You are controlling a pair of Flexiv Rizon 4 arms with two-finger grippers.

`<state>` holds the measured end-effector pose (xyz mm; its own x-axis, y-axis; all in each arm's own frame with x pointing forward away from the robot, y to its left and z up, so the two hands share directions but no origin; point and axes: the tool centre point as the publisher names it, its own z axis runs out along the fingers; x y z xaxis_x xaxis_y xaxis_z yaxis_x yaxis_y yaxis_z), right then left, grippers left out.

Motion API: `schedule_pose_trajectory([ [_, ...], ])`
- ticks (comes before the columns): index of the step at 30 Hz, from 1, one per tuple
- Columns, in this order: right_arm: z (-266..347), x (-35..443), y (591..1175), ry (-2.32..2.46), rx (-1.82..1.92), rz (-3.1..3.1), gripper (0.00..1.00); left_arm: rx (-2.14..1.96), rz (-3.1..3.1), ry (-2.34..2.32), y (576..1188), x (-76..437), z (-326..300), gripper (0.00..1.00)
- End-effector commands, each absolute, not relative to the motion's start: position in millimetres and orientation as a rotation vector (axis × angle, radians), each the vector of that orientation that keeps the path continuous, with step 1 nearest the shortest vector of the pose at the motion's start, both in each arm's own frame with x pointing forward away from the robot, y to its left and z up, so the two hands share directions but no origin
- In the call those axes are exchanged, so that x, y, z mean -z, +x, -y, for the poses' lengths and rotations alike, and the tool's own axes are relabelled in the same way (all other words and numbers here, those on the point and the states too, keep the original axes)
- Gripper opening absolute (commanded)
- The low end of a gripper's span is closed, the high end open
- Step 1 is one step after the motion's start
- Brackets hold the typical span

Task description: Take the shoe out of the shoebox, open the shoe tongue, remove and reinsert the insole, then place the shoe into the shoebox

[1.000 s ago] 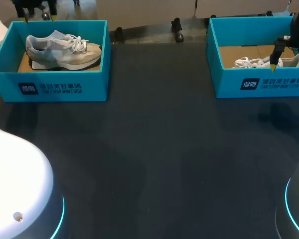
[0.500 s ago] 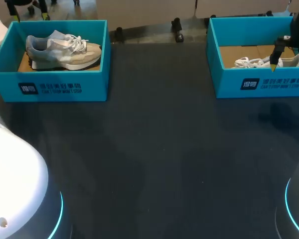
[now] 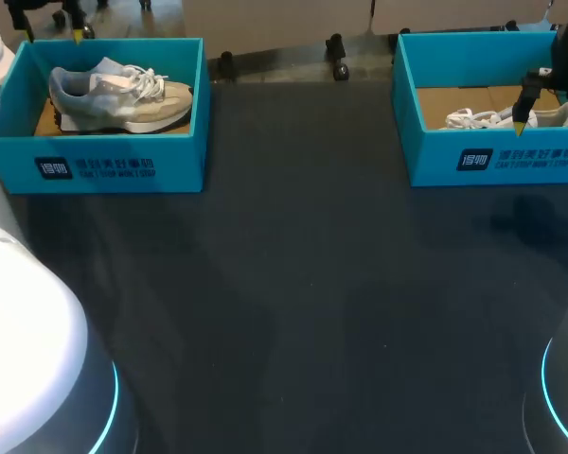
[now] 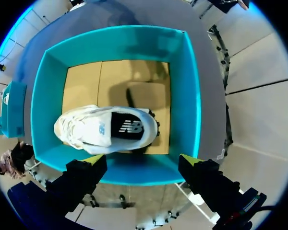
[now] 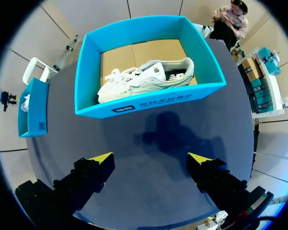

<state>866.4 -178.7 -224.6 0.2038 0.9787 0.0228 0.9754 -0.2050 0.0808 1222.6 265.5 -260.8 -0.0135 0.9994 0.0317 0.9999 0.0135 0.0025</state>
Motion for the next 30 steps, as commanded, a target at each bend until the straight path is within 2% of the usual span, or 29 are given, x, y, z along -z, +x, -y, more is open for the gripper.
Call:
schedule_pose_trajectory([
  [1,179,225,866,2.399,-0.108,-1.950,1.00,0.054,2.213,-2.207,1218,270,-270,1.00],
  [30,179,225,866,2.399,-0.108,-1.950,1.00,0.149,2.132,-2.221,1199,295,-273,1.00],
])
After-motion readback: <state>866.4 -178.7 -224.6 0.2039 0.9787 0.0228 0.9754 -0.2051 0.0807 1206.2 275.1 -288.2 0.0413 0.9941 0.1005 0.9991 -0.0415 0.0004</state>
